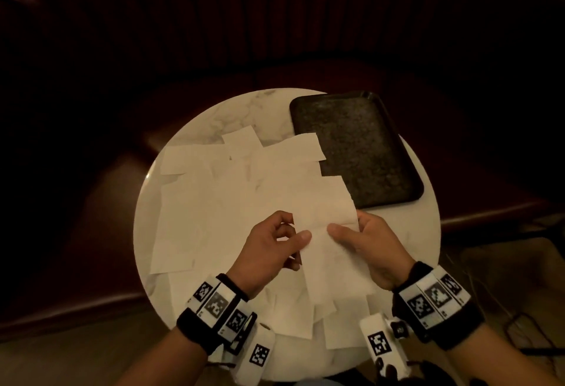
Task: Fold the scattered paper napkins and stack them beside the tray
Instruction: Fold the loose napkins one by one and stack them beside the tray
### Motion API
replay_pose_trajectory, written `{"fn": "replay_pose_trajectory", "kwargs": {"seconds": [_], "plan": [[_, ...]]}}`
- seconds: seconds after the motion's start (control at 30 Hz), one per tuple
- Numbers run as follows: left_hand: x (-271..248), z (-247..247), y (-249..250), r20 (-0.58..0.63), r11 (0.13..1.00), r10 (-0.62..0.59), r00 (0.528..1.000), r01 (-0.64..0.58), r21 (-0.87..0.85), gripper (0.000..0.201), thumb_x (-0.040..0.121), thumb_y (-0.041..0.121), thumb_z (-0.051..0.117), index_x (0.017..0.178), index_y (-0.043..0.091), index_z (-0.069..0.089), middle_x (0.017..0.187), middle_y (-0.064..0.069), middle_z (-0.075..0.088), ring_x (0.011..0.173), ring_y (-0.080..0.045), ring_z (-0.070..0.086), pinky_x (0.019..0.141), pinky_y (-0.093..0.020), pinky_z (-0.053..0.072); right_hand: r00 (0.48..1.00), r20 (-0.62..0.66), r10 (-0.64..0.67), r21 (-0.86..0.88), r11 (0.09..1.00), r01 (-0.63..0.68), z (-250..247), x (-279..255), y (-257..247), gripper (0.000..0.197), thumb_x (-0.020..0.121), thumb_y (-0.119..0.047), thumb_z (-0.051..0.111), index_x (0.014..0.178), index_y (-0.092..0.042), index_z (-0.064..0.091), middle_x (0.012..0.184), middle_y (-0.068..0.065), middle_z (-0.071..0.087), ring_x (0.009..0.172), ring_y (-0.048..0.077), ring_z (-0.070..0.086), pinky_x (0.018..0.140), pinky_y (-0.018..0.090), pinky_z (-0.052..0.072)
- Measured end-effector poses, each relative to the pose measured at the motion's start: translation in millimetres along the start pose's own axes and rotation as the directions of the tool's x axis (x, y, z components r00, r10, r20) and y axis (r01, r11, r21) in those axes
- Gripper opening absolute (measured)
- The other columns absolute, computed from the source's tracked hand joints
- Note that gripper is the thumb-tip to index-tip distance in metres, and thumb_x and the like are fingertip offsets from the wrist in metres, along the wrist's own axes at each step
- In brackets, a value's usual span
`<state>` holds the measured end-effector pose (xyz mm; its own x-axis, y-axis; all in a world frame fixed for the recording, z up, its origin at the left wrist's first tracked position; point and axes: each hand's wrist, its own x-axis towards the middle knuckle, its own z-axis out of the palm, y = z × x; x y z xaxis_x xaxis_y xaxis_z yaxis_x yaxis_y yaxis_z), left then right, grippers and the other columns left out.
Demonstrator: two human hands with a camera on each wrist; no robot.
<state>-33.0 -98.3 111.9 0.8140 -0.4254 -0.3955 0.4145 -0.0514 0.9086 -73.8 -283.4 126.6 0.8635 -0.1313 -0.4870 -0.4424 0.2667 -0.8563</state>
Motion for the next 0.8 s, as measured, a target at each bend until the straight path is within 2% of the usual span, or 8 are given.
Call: {"fn": "replay_pose_trajectory", "kwargs": {"seconds": [0.13,0.23,0.3,0.37,0.47,0.57,0.7,0.8], "plan": [[9.9,13.5,1.3,-0.034,0.995,0.076,0.997,-0.073,0.070,0.004,0.091,0.007,0.065,0.095,0.006,0.063,0.085,-0.027,0.052,0.069,-0.019,0.057,0.055,-0.030,0.051,1.000,-0.004,-0.020,0.070,0.997,0.020,-18.0,-5.7,-1.1,0.027,0.091,0.002,0.054,0.110,-0.014,0.066,0.101,0.006,0.075,0.088,0.018,0.072,0.073,0.031,0.060],[12.2,17.9,7.5,0.013,0.986,0.161,0.987,-0.161,0.036,0.014,0.089,0.005,0.065,0.088,0.016,0.073,0.086,-0.019,0.061,0.068,-0.018,0.060,0.057,-0.030,0.052,0.998,-0.017,-0.065,0.073,0.995,0.066,-35.4,-10.5,-8.1,0.024,0.088,0.002,0.056,0.100,-0.012,0.072,0.094,0.009,0.076,0.082,0.020,0.071,0.070,0.032,0.060],[13.6,20.3,10.7,0.051,0.981,0.195,0.980,-0.196,0.015,0.019,0.089,-0.003,0.062,0.092,0.010,0.076,0.088,-0.011,0.070,0.074,-0.021,0.065,0.061,-0.033,0.055,0.997,-0.010,-0.083,0.056,0.995,0.083,-46.1,-13.1,-8.8,0.023,0.085,0.004,0.057,0.096,-0.010,0.073,0.090,0.007,0.076,0.080,0.019,0.072,0.064,0.028,0.059],[17.9,22.3,8.3,0.068,0.976,0.212,0.975,-0.214,0.030,0.024,0.090,-0.012,0.057,0.092,0.003,0.076,0.089,-0.011,0.071,0.079,-0.023,0.068,0.064,-0.031,0.056,0.995,-0.005,-0.102,0.012,0.995,0.102,-54.9,-14.6,-7.1,0.024,0.088,0.008,0.053,0.090,-0.006,0.073,0.086,0.003,0.076,0.080,0.020,0.071,0.062,0.027,0.057],[22.1,30.8,4.7,0.093,0.973,0.209,0.974,-0.216,0.078,0.029,0.089,-0.016,0.053,0.090,0.001,0.076,0.095,-0.019,0.069,0.083,-0.027,0.067,0.068,-0.031,0.056,0.997,-0.002,-0.077,-0.028,0.997,0.077,-65.6,-14.6,-5.1,0.026,0.094,0.005,0.046,0.084,-0.001,0.070,0.070,0.000,0.071,0.060,0.018,0.061,0.051,0.023,0.044],[24.8,39.6,1.5,0.080,0.993,0.108,0.991,-0.112,0.042,0.030,0.094,-0.011,0.045,0.092,-0.001,0.074,0.096,-0.014,0.070,0.081,-0.027,0.064,0.066,-0.030,0.055,1.000,0.019,-0.004,0.041,0.999,0.004,-75.4,-14.5,-5.1,0.029,0.096,0.006,0.036,0.089,0.005,0.065,0.058,0.000,0.067,0.039,0.009,0.054,0.036,0.015,0.040],[27.9,55.5,-4.1,0.041,0.995,-0.008,0.999,0.012,-0.103,0.030,0.102,0.010,0.040,0.098,0.003,0.069,0.088,-0.003,0.066,0.077,-0.021,0.057,0.062,-0.025,0.050,0.999,0.035,-0.026,0.097,0.995,0.022,-86.1,-11.6,0.6,0.035,0.095,0.004,0.034,0.091,0.003,0.069,0.091,0.012,0.070,0.079,0.017,0.069,0.058,0.024,0.054],[30.0,70.3,-15.6,-0.089,0.995,0.080,0.993,-0.075,0.064,0.009,0.094,0.011,0.061,0.097,0.011,0.069,0.075,0.005,0.066,0.070,-0.009,0.057,0.064,-0.021,0.047,0.993,-0.021,-0.116,-0.102,0.988,0.113,-90.0,-10.3,11.6,0.026,0.089,0.009,0.049,0.090,-0.005,0.071,0.100,0.010,0.070,0.087,0.022,0.066,0.066,0.027,0.056]]}}
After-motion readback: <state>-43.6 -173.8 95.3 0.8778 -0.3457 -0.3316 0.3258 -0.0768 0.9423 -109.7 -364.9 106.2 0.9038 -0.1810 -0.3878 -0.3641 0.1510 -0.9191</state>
